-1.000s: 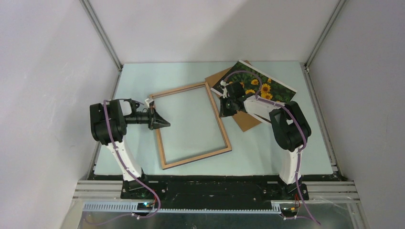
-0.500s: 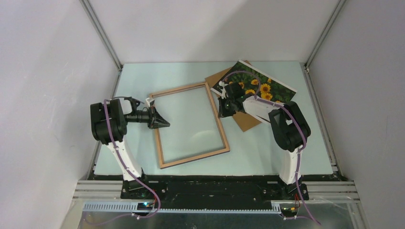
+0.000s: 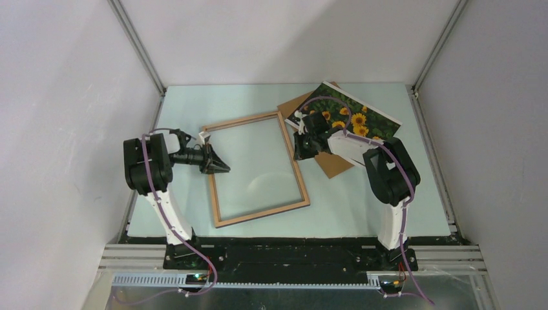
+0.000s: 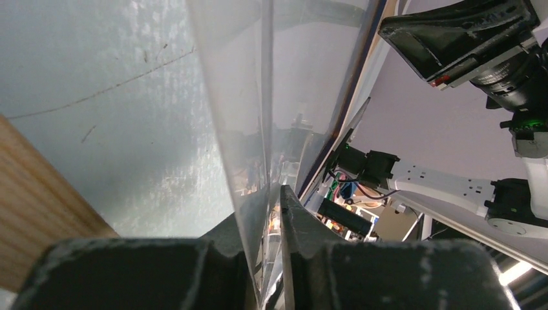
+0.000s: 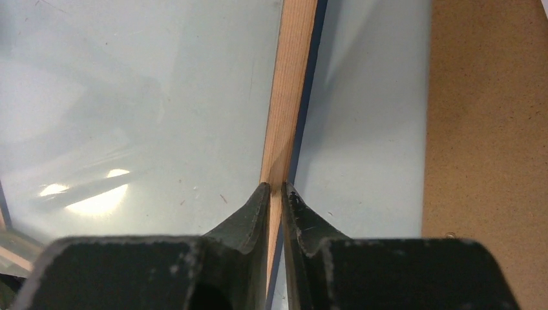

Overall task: Put the photo into the frame
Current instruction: Place the photo frame item in the photo frame.

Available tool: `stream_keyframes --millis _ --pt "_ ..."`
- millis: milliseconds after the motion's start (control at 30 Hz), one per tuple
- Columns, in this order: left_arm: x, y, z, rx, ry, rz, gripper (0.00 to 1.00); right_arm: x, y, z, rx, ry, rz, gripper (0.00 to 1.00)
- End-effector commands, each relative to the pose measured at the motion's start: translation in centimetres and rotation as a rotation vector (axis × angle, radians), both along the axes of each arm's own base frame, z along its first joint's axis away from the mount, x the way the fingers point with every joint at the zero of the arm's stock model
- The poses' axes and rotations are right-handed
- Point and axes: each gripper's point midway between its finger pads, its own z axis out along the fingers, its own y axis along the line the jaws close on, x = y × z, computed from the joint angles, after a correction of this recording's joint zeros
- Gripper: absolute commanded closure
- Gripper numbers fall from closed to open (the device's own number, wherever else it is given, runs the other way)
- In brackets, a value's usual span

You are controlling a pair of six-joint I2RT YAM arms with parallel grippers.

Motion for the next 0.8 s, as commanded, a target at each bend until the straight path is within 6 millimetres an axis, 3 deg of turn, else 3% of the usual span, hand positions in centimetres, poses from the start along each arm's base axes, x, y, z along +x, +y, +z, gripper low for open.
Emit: stream_keyframes --millis 0,400,667,767 --pt "0.9 -0.2 0.0 0.019 -0.021 -0.011 0.83 -1.4 1.0 1.9 0.031 -0.012 0.054 0.83" --pt "0.8 -0.1 -0.2 0.038 -0.011 -0.007 0.81 -0.4 1.6 4.8 0.047 -0.108 0.089 0.66" --pt "0.9 -0.1 -0.1 0.051 -0.017 -0.008 0.81 0.3 4.6 7.0 0.044 -0.161 0.191 0.62" --pt "0.9 -0.2 0.0 0.051 -0.016 -0.009 0.8 0.3 6.0 6.6 0.033 -0.151 0.236 0.62"
